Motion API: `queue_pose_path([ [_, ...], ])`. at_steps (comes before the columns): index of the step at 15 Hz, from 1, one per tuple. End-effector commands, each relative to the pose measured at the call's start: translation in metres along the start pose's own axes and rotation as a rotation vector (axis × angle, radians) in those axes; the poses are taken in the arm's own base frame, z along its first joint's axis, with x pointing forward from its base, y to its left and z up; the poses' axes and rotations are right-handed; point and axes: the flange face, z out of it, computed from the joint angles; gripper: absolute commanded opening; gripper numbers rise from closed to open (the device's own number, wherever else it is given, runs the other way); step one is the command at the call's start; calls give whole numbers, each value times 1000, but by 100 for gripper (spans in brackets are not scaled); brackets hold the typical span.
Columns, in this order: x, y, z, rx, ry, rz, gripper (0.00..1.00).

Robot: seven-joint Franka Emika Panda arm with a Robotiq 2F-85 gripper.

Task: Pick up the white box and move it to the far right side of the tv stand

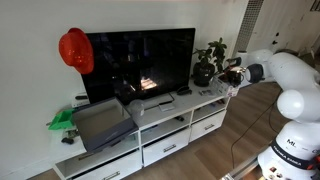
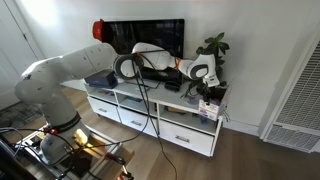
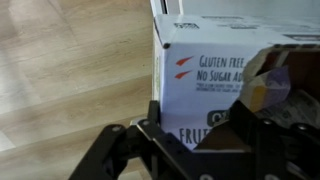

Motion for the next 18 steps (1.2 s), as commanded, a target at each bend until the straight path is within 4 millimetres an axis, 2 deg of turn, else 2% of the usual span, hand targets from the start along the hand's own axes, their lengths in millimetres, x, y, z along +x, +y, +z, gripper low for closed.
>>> queue_pose_path([
  [1,2,-10,-12,59,-1,-35,100],
  [6,7,-12,-17,94,18,-64,100],
  [18,6,-14,-40,83,-26,-296,100],
])
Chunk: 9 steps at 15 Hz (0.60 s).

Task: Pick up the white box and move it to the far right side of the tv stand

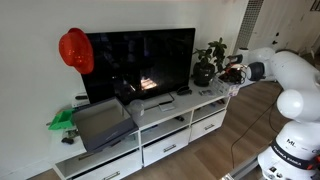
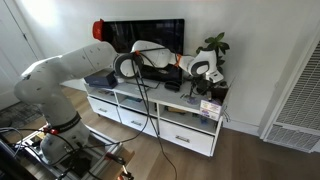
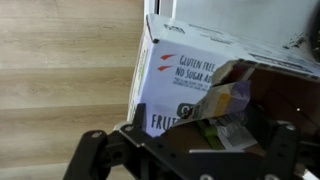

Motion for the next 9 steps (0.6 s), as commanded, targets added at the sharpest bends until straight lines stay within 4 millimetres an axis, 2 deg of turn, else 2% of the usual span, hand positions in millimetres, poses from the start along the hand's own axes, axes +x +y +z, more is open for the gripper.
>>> queue_pose_path([
  [1,3,-4,-20,20,-16,-48,100],
  [5,0,-2,-33,-19,-59,-159,100],
  [9,-17,0,-46,-54,-103,-389,100],
])
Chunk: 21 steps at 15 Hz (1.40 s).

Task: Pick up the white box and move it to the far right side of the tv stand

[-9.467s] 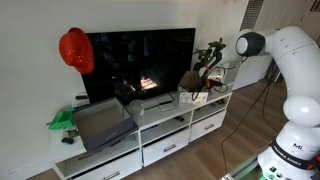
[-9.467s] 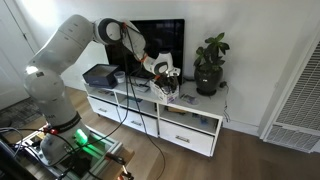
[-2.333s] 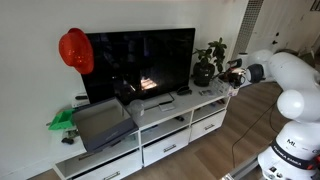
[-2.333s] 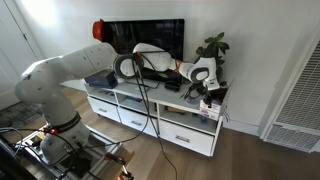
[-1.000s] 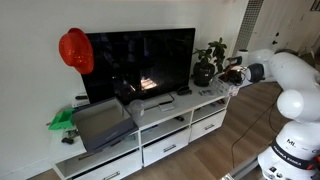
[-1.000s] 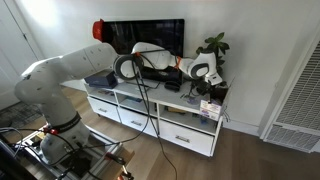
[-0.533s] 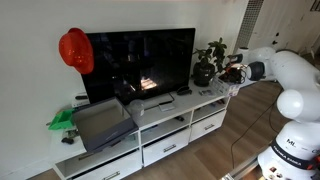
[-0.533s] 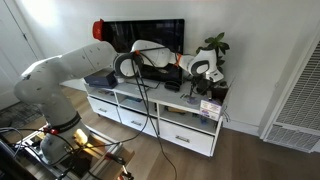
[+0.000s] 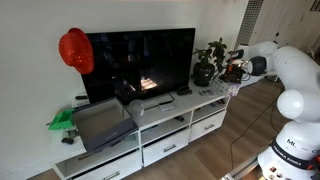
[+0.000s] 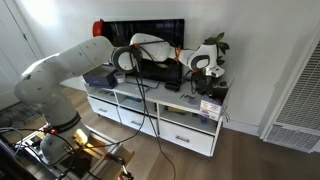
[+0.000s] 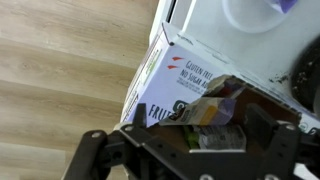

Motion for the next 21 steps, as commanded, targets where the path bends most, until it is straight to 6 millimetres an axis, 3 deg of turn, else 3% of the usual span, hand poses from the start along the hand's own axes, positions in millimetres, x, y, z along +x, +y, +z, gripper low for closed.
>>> queue_pose_path([
  [1,-21,-2,-21,-22,-50,-198,100],
  [10,-79,-31,-73,29,-42,-703,100],
  [21,-207,-30,-118,42,-165,-1150,100],
])
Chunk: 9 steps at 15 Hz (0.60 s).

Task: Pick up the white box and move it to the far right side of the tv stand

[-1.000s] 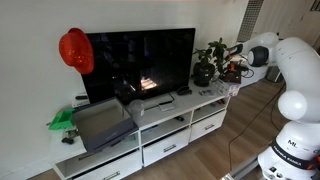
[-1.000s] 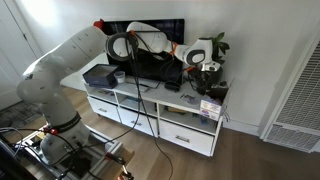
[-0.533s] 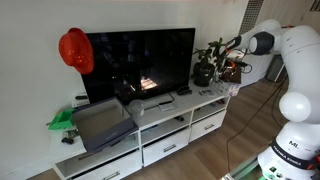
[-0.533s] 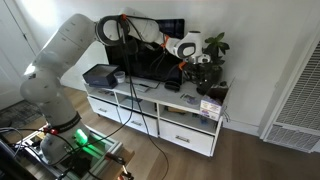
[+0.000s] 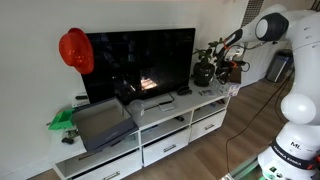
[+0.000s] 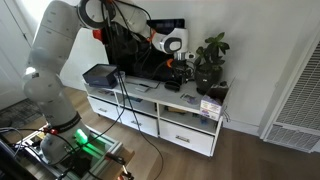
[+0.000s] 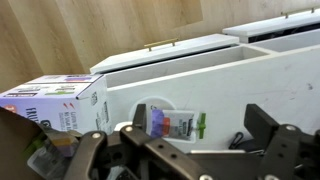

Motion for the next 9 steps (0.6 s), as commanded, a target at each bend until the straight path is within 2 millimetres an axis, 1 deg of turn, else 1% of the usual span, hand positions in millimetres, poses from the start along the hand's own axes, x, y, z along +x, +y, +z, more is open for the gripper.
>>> queue_pose_path([
  [1,-42,-41,-14,32,1,-115,100],
  [3,-59,-66,-18,63,11,-132,100],
  [5,-81,-90,-24,89,-2,-139,100],
  [6,-48,-70,-11,67,-15,-122,100],
  [8,-64,-87,-16,78,-21,-140,100],
  [9,-69,-90,-19,80,-22,-143,100],
])
